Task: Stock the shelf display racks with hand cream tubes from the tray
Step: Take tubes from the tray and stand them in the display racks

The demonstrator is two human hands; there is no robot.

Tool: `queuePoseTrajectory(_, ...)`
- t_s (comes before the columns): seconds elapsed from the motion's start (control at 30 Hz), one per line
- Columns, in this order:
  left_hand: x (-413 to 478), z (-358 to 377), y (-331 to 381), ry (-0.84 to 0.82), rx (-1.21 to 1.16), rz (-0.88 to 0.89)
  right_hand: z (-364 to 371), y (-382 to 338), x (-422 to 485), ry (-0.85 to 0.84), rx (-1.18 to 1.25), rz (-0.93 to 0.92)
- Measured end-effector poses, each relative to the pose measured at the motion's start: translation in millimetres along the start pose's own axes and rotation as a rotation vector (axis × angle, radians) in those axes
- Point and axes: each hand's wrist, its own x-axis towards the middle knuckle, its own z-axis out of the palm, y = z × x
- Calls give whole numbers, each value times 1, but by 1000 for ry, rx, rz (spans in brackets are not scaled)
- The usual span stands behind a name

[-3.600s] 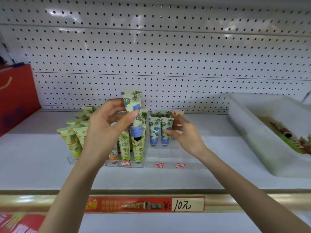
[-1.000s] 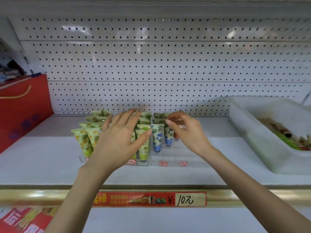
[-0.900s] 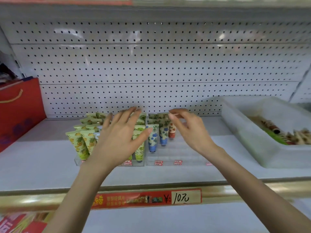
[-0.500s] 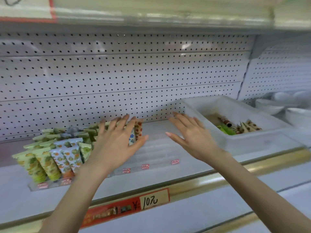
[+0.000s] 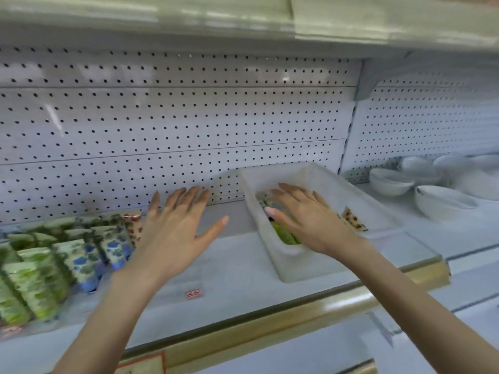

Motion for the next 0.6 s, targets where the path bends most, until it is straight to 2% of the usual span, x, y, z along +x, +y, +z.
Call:
queuePoseTrajectory(0.2, 21, 26, 44, -133, -22, -79, 0, 52, 15, -111, 31, -45)
queuePoseTrajectory(0.33, 30, 30, 60, -141, -40, -107, -2, 68, 23, -163, 9, -94)
queuePoseTrajectory(0.5, 40, 31, 64, -140, -103, -131, 2, 80, 52, -460, 48, -44)
queuePoseTrajectory(0.6, 49, 31, 61, -158, -112, -125, 12, 78, 84, -574, 19, -52)
